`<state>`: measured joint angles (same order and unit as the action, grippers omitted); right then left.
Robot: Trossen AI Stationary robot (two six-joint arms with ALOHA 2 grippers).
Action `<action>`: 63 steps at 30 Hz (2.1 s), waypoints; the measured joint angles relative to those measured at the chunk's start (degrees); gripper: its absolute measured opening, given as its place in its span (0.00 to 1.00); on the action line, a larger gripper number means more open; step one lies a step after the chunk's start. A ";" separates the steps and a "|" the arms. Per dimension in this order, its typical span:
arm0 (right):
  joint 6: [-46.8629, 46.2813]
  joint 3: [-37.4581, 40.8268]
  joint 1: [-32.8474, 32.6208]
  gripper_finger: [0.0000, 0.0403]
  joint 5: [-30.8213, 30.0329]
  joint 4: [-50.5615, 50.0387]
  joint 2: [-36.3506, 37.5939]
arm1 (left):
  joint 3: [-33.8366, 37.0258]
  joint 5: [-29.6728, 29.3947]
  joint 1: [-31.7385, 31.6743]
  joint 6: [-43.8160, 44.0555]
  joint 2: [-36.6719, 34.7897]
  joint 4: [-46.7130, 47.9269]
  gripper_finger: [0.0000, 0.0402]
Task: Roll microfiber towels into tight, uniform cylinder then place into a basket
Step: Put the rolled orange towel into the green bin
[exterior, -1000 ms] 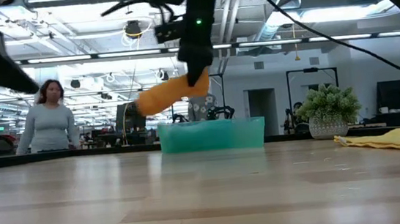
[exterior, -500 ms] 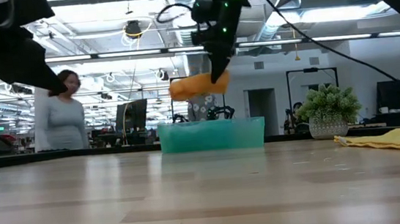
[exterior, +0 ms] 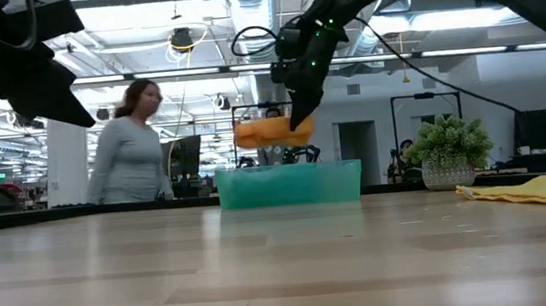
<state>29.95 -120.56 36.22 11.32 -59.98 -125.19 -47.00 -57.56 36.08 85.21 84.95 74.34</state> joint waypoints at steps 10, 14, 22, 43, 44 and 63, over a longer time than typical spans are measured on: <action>4.46 -0.19 1.43 0.07 12.13 0.03 -4.38 | 0.00 0.02 -2.57 0.12 0.00 1.06 0.19; 5.58 -0.08 2.64 0.07 16.77 -2.60 -4.55 | 0.00 0.22 -3.71 0.20 0.00 1.32 0.19; 3.32 -0.22 5.29 0.07 24.87 -2.75 -5.35 | 0.00 0.31 -5.15 0.16 0.00 1.45 0.19; -10.79 -0.15 6.04 0.07 17.17 5.27 -13.94 | 0.00 1.91 -5.14 0.64 0.00 1.80 0.19; -11.31 -0.15 5.72 0.07 15.68 5.82 -13.93 | 0.00 2.26 -5.14 0.82 0.00 1.79 0.19; -7.39 -1.56 -3.11 0.14 -8.73 6.29 -14.67 | 0.00 3.30 -5.18 0.90 0.00 2.87 0.19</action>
<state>22.57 -122.11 33.11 2.59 -53.69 -139.85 -47.00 -54.26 30.89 86.11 84.95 77.21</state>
